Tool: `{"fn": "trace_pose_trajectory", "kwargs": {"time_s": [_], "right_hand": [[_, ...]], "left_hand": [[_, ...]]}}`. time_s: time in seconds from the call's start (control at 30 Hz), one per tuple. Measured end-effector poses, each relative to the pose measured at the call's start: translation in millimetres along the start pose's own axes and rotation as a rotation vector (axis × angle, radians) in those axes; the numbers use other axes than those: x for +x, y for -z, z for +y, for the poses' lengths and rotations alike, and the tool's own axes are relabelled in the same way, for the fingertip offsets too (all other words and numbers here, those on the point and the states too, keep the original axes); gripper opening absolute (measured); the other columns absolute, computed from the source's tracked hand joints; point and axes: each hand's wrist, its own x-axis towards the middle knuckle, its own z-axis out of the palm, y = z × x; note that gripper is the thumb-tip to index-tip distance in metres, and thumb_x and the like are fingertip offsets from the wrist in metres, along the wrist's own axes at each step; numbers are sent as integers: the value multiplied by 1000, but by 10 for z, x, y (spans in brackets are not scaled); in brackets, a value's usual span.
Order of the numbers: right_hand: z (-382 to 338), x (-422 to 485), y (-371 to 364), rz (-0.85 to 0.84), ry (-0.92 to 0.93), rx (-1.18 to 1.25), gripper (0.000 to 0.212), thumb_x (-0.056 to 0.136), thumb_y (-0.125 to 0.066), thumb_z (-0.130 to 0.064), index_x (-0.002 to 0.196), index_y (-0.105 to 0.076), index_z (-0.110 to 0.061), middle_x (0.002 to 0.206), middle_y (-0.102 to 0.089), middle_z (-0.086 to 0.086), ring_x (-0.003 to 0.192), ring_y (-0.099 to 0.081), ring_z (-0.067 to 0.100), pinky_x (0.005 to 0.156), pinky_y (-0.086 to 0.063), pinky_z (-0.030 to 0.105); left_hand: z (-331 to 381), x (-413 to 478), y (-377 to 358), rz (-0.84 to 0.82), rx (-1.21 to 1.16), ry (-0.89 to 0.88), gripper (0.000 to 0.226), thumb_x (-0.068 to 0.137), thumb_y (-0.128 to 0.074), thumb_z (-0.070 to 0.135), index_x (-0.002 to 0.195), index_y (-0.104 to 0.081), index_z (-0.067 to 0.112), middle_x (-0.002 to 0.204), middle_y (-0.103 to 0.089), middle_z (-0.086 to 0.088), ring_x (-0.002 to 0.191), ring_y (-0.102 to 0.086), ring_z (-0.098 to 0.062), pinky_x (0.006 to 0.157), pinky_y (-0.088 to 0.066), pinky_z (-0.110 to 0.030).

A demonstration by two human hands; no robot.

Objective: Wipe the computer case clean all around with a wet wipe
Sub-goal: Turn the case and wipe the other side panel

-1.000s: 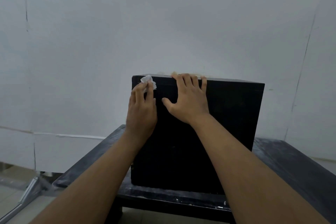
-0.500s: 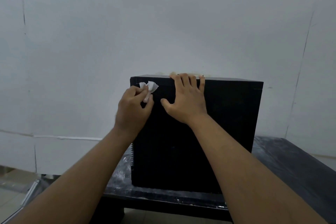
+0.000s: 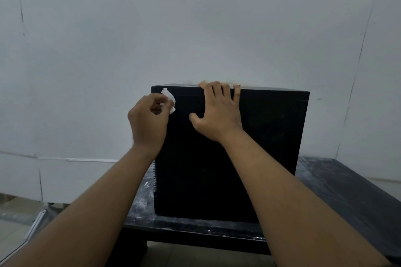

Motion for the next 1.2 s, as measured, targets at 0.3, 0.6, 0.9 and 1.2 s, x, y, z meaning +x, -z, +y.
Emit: {"fn": "trace_pose_trajectory", "kwargs": {"time_s": [0.3, 0.6, 0.9, 1.2], "right_hand": [[12, 2, 3, -15, 3, 5, 78, 79, -60, -56, 147, -39, -25, 145, -43, 0, 142, -35, 27, 129, -3, 60], [9, 0, 7, -11, 2, 31, 78, 77, -61, -54, 146, -41, -24, 143, -43, -1, 141, -35, 26, 130, -3, 60], [17, 0, 39, -34, 14, 31, 80, 78, -60, -54, 149, -40, -25, 146, -43, -2, 144, -34, 27, 130, -2, 59], [35, 8, 84, -76, 23, 21, 84, 78, -62, -54, 153, -36, -25, 150, -41, 0, 146, -32, 28, 130, -3, 59]], "left_hand": [[-255, -182, -14, -102, 111, -224, 21, 99, -74, 6, 120, -80, 8, 102, -69, -8, 87, -64, -14, 80, -54, -19], [-167, 74, -57, 59, 114, -81, 6, 96, -79, 14, 98, -83, 11, 90, -67, -4, 82, -64, -18, 77, -42, -10], [-81, 192, -29, 71, 100, 33, 7, 93, -77, 9, 94, -83, 12, 92, -73, -3, 82, -68, -13, 79, -39, -3], [-98, -197, -13, 79, 106, 115, 4, 93, -79, 9, 90, -78, 10, 91, -70, -3, 79, -65, -16, 77, -39, -3]]}}
